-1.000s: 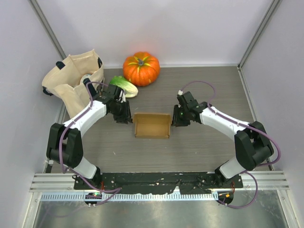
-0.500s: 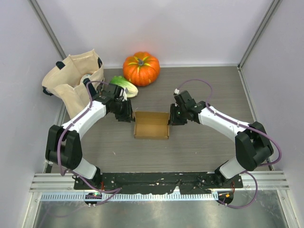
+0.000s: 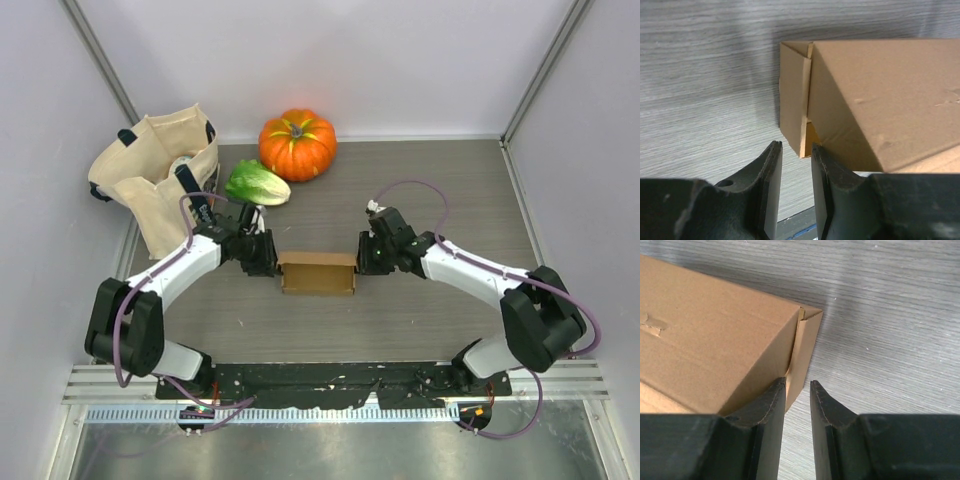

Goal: Fold the paper box

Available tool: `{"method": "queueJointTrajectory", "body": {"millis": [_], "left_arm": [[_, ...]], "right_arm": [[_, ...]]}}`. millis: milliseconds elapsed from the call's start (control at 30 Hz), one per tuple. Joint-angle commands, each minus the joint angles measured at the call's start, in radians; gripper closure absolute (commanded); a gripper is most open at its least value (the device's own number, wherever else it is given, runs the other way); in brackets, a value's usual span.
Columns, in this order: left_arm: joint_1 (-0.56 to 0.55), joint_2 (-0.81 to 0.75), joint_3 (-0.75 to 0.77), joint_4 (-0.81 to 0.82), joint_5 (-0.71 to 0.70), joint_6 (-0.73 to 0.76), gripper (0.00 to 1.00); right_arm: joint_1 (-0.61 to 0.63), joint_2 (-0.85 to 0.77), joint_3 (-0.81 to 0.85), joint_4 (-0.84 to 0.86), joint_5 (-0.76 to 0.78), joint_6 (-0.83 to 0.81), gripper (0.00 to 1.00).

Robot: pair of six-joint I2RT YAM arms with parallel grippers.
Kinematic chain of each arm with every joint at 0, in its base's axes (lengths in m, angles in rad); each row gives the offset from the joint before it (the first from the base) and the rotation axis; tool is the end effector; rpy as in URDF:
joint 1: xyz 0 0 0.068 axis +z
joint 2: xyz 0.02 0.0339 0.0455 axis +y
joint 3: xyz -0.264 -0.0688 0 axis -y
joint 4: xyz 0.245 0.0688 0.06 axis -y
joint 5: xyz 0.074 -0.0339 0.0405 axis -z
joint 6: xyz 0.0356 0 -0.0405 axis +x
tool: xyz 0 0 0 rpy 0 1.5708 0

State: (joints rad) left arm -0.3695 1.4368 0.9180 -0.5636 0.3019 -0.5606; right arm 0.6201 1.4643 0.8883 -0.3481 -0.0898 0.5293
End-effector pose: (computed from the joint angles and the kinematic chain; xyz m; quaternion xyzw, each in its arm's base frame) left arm 0.2553 -0.1102 0.2104 -0.0553 0.9584 -0.2376 0.1482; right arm 0.2391 0.1746 0.2055 -0.0572 0.9456 0.2083 0.2433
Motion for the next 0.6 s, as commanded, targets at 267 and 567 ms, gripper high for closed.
{"method": "queueJointTrajectory", "body": {"millis": [267, 567], "left_arm": [[-0.005, -0.228, -0.076, -0.095, -0.156, -0.044, 0.48], [0.053, -0.288, 0.22, -0.217, -0.26, -0.028, 0.19]], "right_arm": [[0.001, -0.137, -0.042, -0.133, 0.287, 0.009, 0.68], [-0.169, -0.249, 0.098, -0.106, 0.003, 0.233, 0.29]]}}
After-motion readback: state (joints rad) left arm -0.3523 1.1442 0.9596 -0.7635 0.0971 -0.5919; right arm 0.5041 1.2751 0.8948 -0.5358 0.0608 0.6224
